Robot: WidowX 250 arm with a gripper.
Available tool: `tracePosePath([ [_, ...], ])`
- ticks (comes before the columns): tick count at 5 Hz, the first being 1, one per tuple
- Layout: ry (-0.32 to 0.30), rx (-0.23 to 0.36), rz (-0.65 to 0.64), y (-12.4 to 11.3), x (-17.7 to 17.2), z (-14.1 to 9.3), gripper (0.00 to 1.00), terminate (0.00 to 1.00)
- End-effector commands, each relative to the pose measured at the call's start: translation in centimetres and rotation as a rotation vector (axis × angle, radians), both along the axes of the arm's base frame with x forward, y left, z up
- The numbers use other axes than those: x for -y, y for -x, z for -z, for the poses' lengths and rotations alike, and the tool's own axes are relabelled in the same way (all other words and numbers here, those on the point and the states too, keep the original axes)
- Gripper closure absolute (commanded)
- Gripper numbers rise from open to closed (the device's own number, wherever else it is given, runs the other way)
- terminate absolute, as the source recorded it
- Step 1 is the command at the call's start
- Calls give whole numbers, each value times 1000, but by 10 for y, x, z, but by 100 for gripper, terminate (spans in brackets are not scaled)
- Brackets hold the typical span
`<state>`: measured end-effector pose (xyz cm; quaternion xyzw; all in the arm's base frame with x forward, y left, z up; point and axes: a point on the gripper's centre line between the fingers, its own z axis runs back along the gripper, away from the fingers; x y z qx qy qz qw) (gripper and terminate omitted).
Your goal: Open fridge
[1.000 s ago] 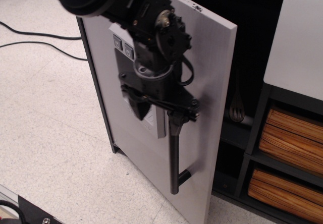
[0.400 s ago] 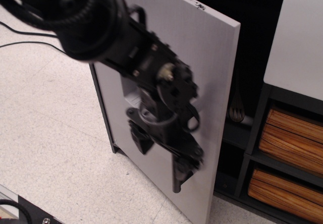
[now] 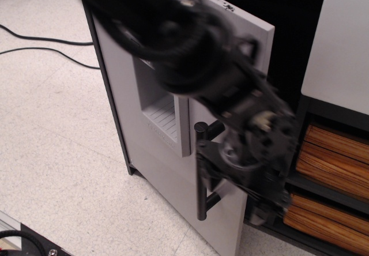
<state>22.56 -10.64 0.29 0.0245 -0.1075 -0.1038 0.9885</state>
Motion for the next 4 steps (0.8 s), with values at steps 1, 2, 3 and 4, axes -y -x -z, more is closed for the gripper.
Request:
tracePosePath([
  [1,55,13,10,-27,47,-9,0,0],
  [2,79,35,22,-41,60,-13,0,0],
  [3,96,42,-1,-67,60,-21,0,0],
  [4,88,48,-33,-82,49,-26,0,0],
])
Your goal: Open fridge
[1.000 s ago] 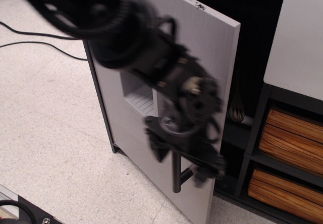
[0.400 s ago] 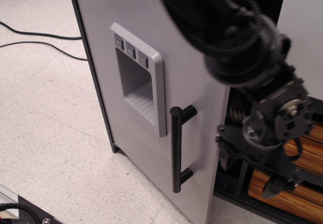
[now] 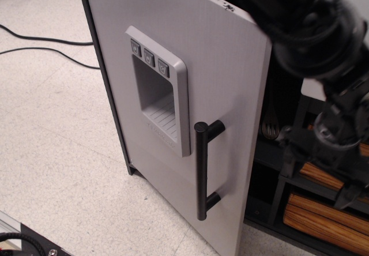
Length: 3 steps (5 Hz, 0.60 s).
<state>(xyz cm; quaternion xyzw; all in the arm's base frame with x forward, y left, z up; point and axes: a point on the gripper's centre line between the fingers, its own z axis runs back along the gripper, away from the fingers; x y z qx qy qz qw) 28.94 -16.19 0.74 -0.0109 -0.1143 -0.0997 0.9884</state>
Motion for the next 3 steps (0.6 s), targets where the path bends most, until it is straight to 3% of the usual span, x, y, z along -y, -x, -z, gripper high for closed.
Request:
tracePosePath([
  [1,-6,45,-87,-27,-29,-30,0,0],
  [2,-11,36,-132,-26,-50,-40,0,0],
  [3,-18,18,-144,-3,-77,-54,0,0],
])
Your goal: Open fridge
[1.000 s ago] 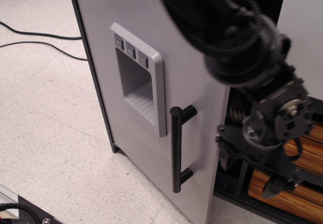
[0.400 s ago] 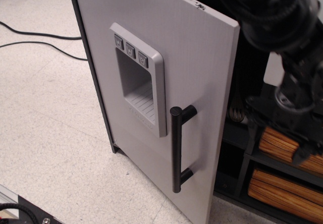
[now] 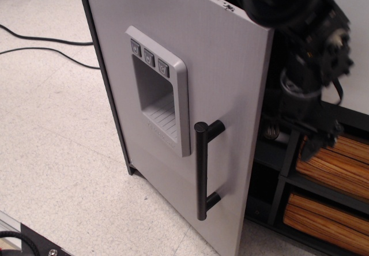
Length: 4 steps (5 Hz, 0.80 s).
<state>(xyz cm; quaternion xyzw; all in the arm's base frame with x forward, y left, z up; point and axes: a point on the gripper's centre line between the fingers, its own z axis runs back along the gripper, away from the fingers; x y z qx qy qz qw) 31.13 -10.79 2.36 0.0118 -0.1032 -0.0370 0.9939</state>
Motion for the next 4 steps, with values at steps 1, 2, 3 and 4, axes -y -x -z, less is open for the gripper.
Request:
tracePosePath([
  [1,15,-4,-5,47,-48,-47,0,0],
  [2,7,-13,1,68,-71,-53,0,0],
  [3,14,-29,19,86,-95,-60,0,0],
  [4,-7,-26,44,104,-117,-57,0,0],
])
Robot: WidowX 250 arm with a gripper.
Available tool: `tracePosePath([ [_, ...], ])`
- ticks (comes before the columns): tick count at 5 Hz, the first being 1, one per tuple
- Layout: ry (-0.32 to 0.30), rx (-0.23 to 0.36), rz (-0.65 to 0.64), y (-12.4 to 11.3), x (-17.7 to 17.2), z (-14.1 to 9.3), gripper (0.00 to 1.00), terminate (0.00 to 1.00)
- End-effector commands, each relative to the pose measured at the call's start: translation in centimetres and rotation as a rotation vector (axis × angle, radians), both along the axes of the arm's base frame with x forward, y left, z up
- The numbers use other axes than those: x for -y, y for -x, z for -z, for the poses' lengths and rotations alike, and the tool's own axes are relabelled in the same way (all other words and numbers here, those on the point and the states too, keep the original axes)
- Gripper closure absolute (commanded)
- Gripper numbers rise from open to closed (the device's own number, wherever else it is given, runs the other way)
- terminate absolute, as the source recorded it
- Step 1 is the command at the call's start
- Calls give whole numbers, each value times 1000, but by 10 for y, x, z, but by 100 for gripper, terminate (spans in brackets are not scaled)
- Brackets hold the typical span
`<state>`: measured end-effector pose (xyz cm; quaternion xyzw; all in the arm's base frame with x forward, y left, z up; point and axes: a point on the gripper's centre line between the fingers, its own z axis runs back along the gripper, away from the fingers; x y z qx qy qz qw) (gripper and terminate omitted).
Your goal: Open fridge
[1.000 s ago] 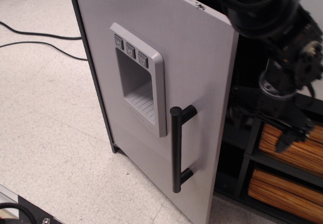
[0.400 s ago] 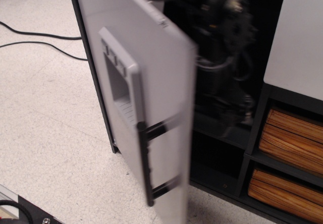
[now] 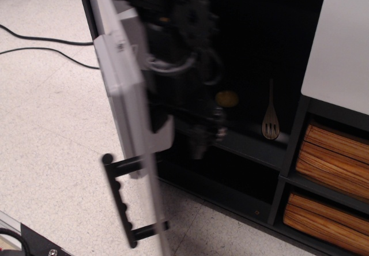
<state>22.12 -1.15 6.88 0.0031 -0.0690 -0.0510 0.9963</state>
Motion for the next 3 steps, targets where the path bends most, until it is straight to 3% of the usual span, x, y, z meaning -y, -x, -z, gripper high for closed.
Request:
tracePosePath([
  [1,-40,45,30,25,-50,-10,0,0],
  [2,-40,39,18,33,-75,-13,0,0],
  [3,-40,39,18,33,-75,-13,0,100],
])
